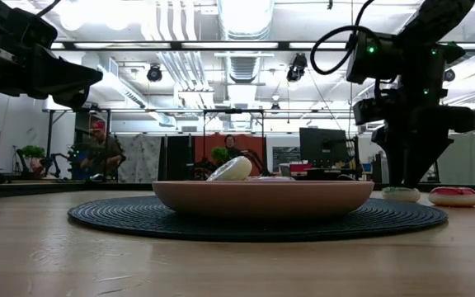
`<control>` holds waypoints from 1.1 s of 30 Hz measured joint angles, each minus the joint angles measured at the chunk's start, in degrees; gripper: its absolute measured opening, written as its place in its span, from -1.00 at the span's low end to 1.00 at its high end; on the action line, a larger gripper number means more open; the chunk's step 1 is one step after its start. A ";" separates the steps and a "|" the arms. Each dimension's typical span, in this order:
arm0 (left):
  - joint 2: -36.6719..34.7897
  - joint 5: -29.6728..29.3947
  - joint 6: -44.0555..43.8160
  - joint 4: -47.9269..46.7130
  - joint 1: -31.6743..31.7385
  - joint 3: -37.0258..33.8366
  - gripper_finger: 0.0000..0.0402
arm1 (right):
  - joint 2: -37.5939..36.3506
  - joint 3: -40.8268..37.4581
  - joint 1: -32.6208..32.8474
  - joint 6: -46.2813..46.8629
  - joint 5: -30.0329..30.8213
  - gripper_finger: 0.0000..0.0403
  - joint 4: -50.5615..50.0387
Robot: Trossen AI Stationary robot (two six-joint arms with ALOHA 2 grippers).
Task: Pick & Place donuts
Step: Put the small green doughnut into the pink plate
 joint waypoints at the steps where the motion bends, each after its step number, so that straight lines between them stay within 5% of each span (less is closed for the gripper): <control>1: -0.02 -0.01 0.00 0.00 0.00 0.01 -1.00 | 0.04 0.00 0.00 0.00 -0.02 0.20 0.02; 21: 0.00 -0.02 0.01 0.02 0.02 0.02 -1.00 | 0.63 0.07 0.50 -0.66 0.29 0.59 1.36; 33: 0.00 0.00 0.02 0.02 0.02 0.00 -1.00 | 4.82 0.05 0.50 -1.49 2.78 0.54 3.05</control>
